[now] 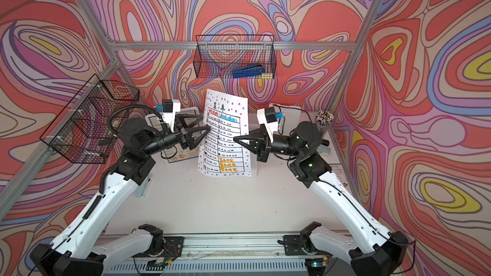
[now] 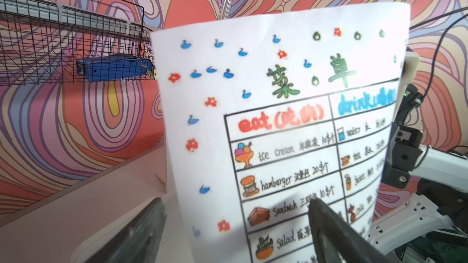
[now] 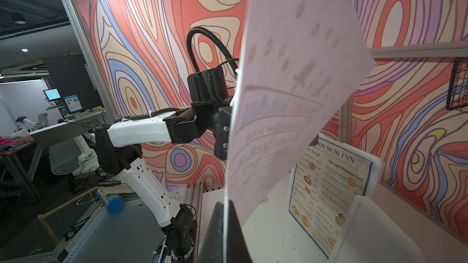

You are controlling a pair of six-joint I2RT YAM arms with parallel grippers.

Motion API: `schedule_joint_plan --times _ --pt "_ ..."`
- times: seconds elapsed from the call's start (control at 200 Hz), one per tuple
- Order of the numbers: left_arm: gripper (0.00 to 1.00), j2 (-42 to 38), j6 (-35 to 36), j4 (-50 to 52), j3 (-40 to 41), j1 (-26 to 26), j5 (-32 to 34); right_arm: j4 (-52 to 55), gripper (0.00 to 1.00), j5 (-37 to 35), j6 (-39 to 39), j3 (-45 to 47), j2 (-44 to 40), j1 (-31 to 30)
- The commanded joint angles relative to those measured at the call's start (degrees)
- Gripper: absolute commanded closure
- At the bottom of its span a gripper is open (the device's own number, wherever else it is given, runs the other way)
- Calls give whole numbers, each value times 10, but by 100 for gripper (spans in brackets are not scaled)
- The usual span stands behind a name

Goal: Insert the menus into the narrow rack
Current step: Pick up the menu from the center of the board.

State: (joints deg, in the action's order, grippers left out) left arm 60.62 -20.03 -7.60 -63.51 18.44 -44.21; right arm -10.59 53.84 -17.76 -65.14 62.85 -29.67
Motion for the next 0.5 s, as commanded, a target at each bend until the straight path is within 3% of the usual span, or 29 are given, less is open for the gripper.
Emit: schedule_joint_plan --times 0.0,0.17,0.245,0.406,0.496 --pt "9 -23 -8 -28 17 -9 -15 73 100 -43 50 -22 7 -17" --pt "9 -24 -19 -31 18 -16 -27 95 100 -77 61 -26 1 -24" --pt "14 -23 -24 -39 22 -18 -37 100 100 -92 64 -24 -3 -25" --pt "52 -33 -23 -50 30 -18 -41 120 100 -161 72 -33 4 -24" --pt "61 -36 -21 -47 29 -18 -46 128 100 -195 71 -41 13 -24"
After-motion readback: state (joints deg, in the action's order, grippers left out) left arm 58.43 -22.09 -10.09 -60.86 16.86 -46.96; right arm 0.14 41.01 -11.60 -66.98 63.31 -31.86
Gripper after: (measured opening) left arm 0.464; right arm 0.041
